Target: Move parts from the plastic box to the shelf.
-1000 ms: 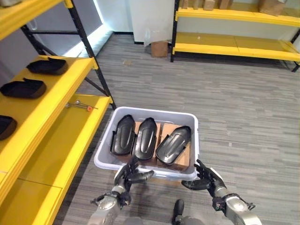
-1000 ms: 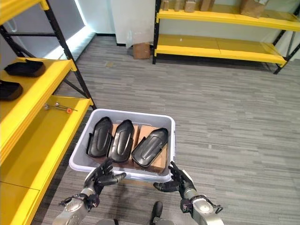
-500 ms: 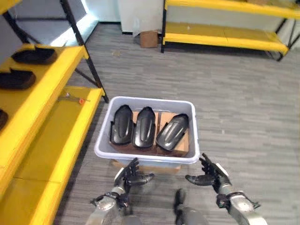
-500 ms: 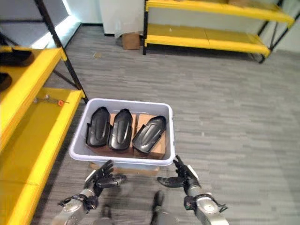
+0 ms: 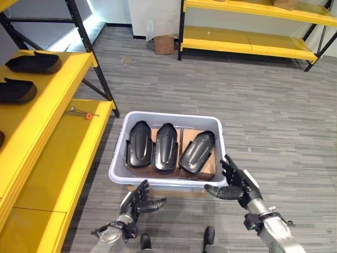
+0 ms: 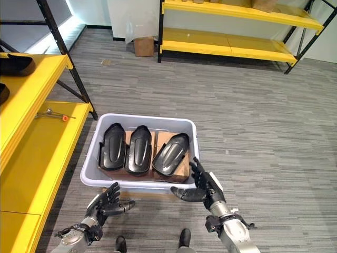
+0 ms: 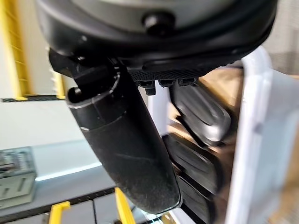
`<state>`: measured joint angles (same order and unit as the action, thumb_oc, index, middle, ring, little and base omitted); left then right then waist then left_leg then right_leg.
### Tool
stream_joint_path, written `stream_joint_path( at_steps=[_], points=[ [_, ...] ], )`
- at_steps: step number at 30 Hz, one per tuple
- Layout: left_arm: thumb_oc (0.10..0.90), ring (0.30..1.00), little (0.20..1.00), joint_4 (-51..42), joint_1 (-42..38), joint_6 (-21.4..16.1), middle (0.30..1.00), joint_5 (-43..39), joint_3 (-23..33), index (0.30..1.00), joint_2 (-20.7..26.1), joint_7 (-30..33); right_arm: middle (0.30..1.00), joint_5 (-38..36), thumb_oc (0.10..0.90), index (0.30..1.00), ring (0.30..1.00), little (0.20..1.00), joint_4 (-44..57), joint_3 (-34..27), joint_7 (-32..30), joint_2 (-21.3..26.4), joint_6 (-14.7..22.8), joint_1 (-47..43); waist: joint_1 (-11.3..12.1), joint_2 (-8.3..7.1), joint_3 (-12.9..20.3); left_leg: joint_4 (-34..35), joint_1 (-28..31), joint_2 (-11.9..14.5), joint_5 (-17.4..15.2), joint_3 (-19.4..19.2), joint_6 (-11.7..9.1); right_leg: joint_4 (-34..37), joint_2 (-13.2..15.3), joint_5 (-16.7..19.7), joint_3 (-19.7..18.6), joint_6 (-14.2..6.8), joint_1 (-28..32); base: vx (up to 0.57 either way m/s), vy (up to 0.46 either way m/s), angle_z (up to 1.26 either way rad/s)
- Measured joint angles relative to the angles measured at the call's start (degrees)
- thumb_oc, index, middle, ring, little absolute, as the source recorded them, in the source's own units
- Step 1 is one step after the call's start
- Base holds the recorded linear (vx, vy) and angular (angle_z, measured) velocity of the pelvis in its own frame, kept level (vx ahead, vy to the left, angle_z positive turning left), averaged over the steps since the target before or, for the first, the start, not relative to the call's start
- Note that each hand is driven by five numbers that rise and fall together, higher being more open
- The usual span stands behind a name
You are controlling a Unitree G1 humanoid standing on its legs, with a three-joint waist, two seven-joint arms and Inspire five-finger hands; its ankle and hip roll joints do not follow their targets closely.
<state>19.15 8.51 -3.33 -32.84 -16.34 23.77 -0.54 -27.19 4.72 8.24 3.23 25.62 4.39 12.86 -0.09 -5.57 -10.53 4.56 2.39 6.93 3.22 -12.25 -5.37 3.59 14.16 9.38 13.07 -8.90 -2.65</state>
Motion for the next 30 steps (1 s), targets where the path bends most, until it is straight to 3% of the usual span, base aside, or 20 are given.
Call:
stream_joint_path(
  at_steps=[10, 16, 19, 24, 26, 30],
  points=[
    [0.9, 1.0, 1.0, -2.0, 0.9, -0.1, 1.0, 0.0, 1.3, 1.0, 0.0, 0.0, 1.0, 0.0, 0.9, 1.0, 1.0, 1.0, 2.4, -1.1, -0.5, 3.5, 1.4, -3.3, 0.0, -1.35, 0.0, 0.2, -0.8, 0.5, -0.2, -0.1, 0.0, 1.3, -0.4, 0.5, 0.1, 0.2, -0.3, 0.0, -0.008, -0.01],
    [0.9, 1.0, 1.0, -2.1, 0.4, -0.3, 1.0, -0.1, 0.2, 1.0, 0.3, 0.1, 1.0, 2.3, 0.9, 1.0, 1.0, 1.0, -1.5, 5.7, -2.9, 3.9, 2.3, -15.0, 0.5, -1.85, -0.6, 0.0, -4.8, 1.3, 1.6, 1.5, -0.9, 1.3, -1.1, 1.4, 1.6, 0.6, -3.2, -0.06, -0.026, 0.11],
    [0.9, 1.0, 1.0, -2.2, -0.3, -0.5, 1.0, -0.4, -1.2, 1.0, 0.4, 0.3, 1.0, 3.6, 0.9, 1.0, 1.0, 1.0, -4.9, 8.1, -4.2, 3.5, 2.9, -17.9, 2.2, -1.17, -1.5, 0.0, -5.3, 1.3, 1.7, 1.7, -0.9, 1.3, -1.2, 1.4, 2.0, 0.6, -3.4, -0.08, -0.019, 0.07],
    [0.9, 1.0, 1.0, -2.9, -5.0, -0.9, 1.0, -0.7, -3.6, 1.0, 0.7, 0.6, 1.0, 6.6, 0.9, 1.0, 1.0, 1.0, -14.3, 11.4, -7.8, 1.4, 2.2, -26.2, 5.2, 1.85, -8.2, -0.1, -7.5, 1.1, 2.9, 3.7, -1.1, 1.3, -1.1, 2.0, 3.3, 1.0, -4.3, -0.09, -0.003, 0.18],
    [0.9, 1.0, 1.0, -2.9, -6.0, -0.9, 1.0, -0.7, -3.7, 1.0, 0.6, 1.4, 1.0, 6.9, 0.9, 1.0, 1.0, 1.0, -18.7, 12.8, -9.6, 0.1, 1.6, -29.4, 5.1, 2.93, -11.4, -0.1, -7.8, 1.2, 3.0, 4.2, -1.1, 1.3, -1.1, 2.0, 4.0, 1.1, -4.3, -0.07, 0.022, 0.1],
    [0.9, 1.0, 1.0, -3.0, -6.9, -0.9, 1.0, -0.8, -3.8, 1.0, 0.5, 2.4, 1.0, 7.1, 0.9, 1.0, 1.0, 1.0, -21.9, 13.1, -12.7, -1.4, 1.5, -32.7, 6.2, 4.62, -14.2, -0.2, -8.9, 0.9, 3.2, 4.7, -1.0, 1.3, -0.8, 2.1, 4.8, 1.2, -4.9, -0.08, 0.015, 0.08]
  ],
)
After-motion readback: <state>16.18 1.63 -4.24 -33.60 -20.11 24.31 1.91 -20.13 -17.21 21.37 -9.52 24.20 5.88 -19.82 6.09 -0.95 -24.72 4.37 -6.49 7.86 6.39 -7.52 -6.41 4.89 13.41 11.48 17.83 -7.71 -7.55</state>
